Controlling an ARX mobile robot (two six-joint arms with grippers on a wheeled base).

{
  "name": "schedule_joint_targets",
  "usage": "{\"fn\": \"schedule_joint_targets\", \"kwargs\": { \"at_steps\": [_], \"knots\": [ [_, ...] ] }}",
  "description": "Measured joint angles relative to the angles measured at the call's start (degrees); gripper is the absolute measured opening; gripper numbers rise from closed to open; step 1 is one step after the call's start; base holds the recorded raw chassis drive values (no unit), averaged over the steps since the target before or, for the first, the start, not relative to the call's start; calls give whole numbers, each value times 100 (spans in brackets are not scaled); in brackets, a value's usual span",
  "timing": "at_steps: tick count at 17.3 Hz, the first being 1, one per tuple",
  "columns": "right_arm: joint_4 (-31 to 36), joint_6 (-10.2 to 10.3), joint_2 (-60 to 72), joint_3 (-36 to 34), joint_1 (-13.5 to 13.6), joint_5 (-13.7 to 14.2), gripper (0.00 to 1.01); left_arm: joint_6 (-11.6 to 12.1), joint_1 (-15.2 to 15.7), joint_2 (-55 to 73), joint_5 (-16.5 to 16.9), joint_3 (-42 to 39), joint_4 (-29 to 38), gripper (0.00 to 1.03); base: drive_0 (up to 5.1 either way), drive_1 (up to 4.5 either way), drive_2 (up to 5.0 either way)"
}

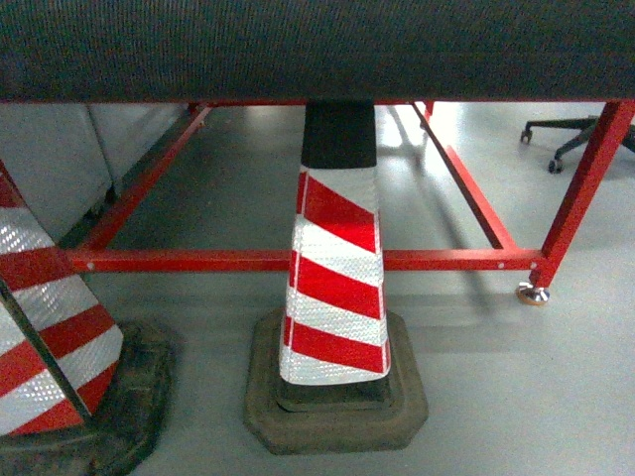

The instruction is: Place box next to blue box on left shelf

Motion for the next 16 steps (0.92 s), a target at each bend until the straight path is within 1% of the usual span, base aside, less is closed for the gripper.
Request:
{"fn": "schedule_joint_targets", "kwargs": {
  "at_steps": [16],
  "knots": [
    [0, -2, 0, 0, 0, -9, 98, 35, 0, 0, -7, 0, 0, 98, 0, 0, 0]
  ]
}}
